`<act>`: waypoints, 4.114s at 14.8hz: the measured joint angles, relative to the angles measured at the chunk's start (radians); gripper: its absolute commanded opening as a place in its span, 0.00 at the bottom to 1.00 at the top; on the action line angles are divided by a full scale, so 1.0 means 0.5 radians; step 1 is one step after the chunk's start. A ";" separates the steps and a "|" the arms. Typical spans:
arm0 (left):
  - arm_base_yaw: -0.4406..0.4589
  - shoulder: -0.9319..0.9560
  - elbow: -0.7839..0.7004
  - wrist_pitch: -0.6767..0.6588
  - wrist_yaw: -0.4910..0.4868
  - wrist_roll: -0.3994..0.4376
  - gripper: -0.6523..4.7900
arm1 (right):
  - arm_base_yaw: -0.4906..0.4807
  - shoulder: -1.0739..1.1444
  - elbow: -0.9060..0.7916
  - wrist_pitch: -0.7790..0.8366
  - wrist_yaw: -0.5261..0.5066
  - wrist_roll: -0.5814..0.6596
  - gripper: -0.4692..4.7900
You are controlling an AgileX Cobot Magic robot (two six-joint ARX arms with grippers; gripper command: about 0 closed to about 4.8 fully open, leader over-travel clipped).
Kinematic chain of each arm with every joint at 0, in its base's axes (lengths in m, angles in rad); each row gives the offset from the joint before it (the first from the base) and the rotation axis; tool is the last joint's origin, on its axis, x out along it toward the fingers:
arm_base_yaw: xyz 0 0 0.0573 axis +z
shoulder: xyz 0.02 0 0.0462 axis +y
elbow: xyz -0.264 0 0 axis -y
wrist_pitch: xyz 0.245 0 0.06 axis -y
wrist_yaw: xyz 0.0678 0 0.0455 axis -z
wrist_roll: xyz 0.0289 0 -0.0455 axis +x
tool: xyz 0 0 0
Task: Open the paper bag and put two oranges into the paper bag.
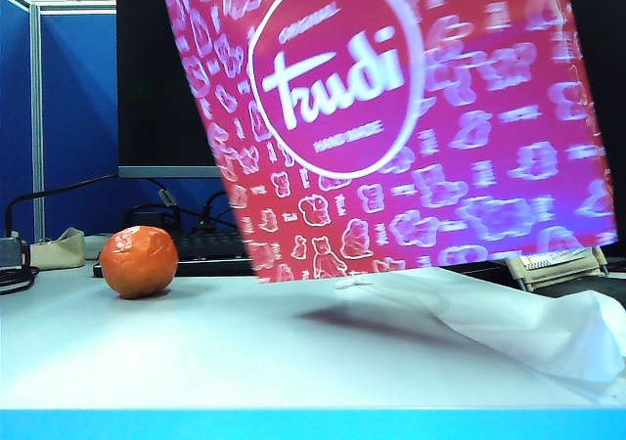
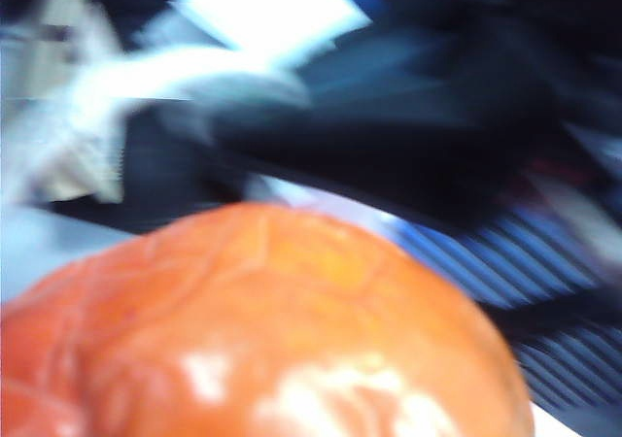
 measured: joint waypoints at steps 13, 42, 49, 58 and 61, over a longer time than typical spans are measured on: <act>-0.130 0.351 -0.004 -0.076 0.005 -0.013 0.11 | -0.002 0.000 -0.001 0.063 0.093 0.046 0.08; 0.135 0.355 0.563 -0.298 -0.085 0.320 1.00 | -0.002 0.033 0.114 0.089 0.064 -0.053 0.08; 0.213 -0.205 0.568 -0.402 -0.510 0.713 1.00 | -0.002 0.047 -0.402 0.599 0.074 -0.107 0.08; 0.525 -0.772 0.571 -0.408 -1.167 0.868 1.00 | -0.106 0.180 -0.317 0.926 0.021 0.423 0.08; 0.525 -0.797 0.565 -0.450 -1.230 0.874 1.00 | -0.108 0.199 -0.333 0.720 0.051 0.433 0.08</act>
